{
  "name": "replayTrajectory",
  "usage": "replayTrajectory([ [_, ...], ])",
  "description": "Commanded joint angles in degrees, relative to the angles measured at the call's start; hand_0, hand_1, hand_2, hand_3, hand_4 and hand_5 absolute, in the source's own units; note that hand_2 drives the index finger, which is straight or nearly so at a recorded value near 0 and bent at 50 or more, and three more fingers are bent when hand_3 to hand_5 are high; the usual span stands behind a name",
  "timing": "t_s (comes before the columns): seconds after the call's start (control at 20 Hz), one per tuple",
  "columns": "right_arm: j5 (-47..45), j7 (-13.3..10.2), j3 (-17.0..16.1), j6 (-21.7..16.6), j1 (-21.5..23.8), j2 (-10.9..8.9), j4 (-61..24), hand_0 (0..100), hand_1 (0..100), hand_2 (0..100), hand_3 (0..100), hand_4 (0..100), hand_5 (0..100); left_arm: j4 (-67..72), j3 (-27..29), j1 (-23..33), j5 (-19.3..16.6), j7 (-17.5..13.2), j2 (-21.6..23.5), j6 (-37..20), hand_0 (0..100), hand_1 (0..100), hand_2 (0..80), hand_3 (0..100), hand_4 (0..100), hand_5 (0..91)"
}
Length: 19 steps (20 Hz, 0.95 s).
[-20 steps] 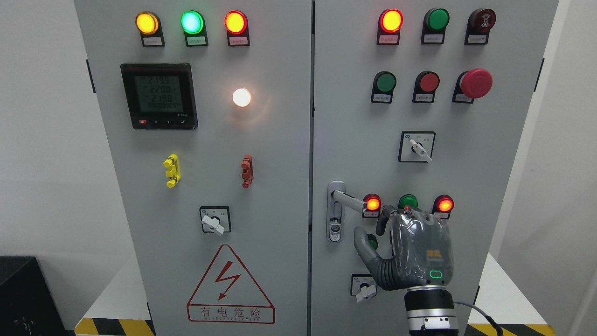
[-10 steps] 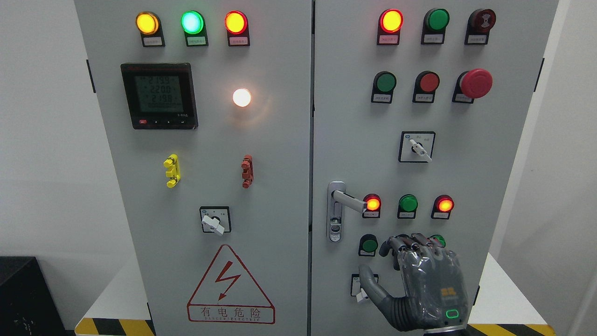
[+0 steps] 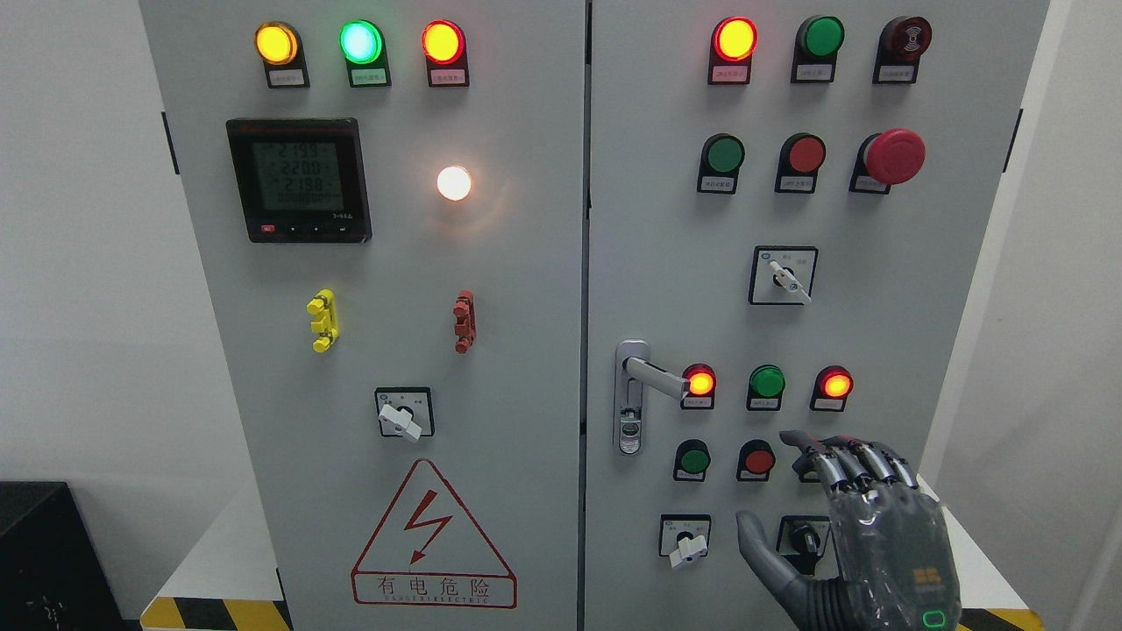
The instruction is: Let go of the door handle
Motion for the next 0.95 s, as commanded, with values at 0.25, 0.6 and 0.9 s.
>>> replayTrajectory([
  [0.25,-4.9,-0.9,-5.1,-0.1,0.0,-0.02,-3.3,37,27,0,0,0,0,0.0,0.0,0.0,0.0,0.0,0.0,0.1,0,0,4.7,11,1,0.0],
  [0.6,-5.0,-1.8,-4.2,-0.3,-0.4,-0.02,-3.4,40,27,0,0,0,0,0.0,0.0,0.0,0.0,0.0,0.0,0.1,0,0,4.6,11,1,0.0],
  [0.9,-5.0,-1.8,-2.9,-0.3,-1.6,-0.02,-3.4,40,27,0,0,0,0,0.0,0.0,0.0,0.0,0.0,0.0,0.0,0,0,4.6,11,1,0.0],
])
